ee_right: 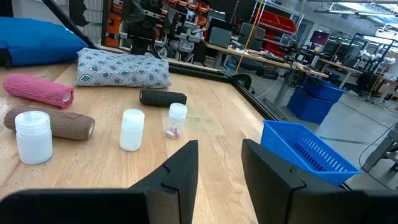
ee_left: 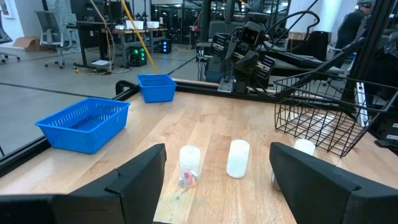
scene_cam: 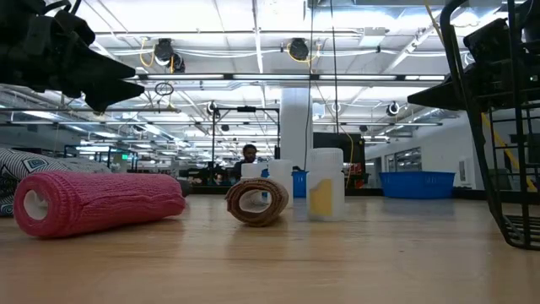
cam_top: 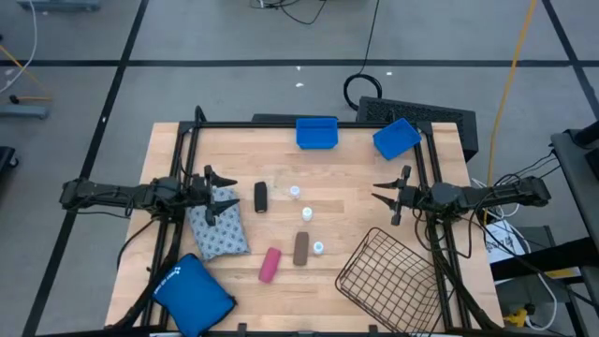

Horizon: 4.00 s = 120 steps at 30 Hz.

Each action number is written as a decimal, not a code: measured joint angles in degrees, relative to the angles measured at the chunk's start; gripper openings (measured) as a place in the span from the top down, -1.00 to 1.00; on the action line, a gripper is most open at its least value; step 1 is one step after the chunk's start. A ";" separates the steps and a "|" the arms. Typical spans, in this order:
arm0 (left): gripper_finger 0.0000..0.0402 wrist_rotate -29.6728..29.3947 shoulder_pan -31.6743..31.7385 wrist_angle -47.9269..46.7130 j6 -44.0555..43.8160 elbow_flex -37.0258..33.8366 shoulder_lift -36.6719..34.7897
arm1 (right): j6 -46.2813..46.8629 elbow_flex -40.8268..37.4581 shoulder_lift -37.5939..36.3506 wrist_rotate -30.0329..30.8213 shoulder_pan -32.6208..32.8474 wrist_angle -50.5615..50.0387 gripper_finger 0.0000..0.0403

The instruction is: Pick & Place Medicine items

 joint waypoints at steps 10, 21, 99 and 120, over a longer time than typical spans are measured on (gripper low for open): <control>-0.47 0.00 0.00 0.00 0.00 0.00 0.00 | -0.01 -0.01 -0.01 0.00 0.01 0.01 0.42; -0.46 0.00 0.00 0.00 0.00 0.00 0.00 | -0.01 0.00 0.01 -0.02 0.02 0.01 0.42; -0.46 -12.71 -0.01 -18.42 -44.78 24.28 42.35 | 0.00 0.00 -0.01 0.00 0.01 0.01 0.42; -0.46 -5.70 0.04 -23.35 -67.99 38.36 75.00 | 0.00 -0.01 0.01 0.07 0.00 0.01 0.42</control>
